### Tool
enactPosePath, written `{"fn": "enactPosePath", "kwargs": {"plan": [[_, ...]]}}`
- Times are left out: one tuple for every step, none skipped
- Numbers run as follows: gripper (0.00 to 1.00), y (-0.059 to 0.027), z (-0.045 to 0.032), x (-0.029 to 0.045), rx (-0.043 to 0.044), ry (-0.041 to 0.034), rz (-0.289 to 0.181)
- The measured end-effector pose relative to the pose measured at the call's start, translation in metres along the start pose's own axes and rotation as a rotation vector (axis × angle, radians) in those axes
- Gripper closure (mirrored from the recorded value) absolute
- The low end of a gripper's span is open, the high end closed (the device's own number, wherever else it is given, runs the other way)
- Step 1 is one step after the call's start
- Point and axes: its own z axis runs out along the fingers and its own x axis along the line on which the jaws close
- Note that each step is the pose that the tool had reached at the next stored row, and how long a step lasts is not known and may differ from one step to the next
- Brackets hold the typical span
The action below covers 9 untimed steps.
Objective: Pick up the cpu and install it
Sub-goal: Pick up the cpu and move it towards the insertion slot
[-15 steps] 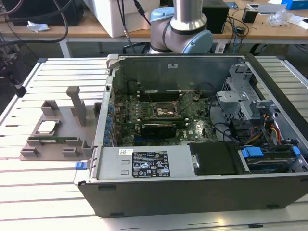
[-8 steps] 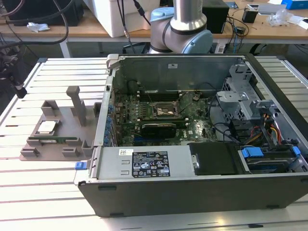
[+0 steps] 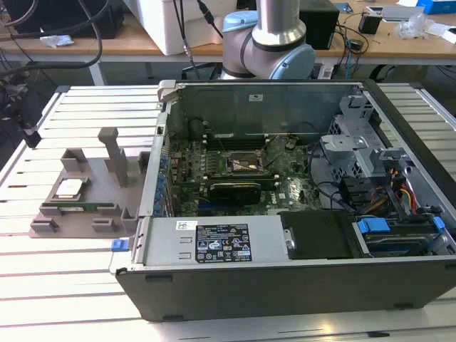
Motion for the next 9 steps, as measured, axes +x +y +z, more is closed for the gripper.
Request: {"fn": "enactPosePath", "kwargs": {"plan": [[0.4,0.0,0.0003,0.0,-0.0001,-0.0001,0.0],[0.4,0.0,0.0006,0.0,-0.0001,-0.0001,0.0],[0.4,0.0,0.0008,0.0,-0.0001,-0.0001,0.0],[0.4,0.0,0.0009,-0.0001,-0.0001,0.0,0.0],[0.4,0.0,0.0013,-0.0001,-0.0002,-0.0002,0.0],[0.4,0.0,0.0017,-0.0001,-0.0002,-0.0003,0.0],[0.4,-0.0001,0.002,-0.0001,-0.0001,-0.0001,0.0],[0.4,-0.0001,0.0024,-0.0001,-0.0001,-0.0002,0.0],[0.4,-0.0001,0.0031,-0.0001,-0.0002,-0.0002,0.0]]}}
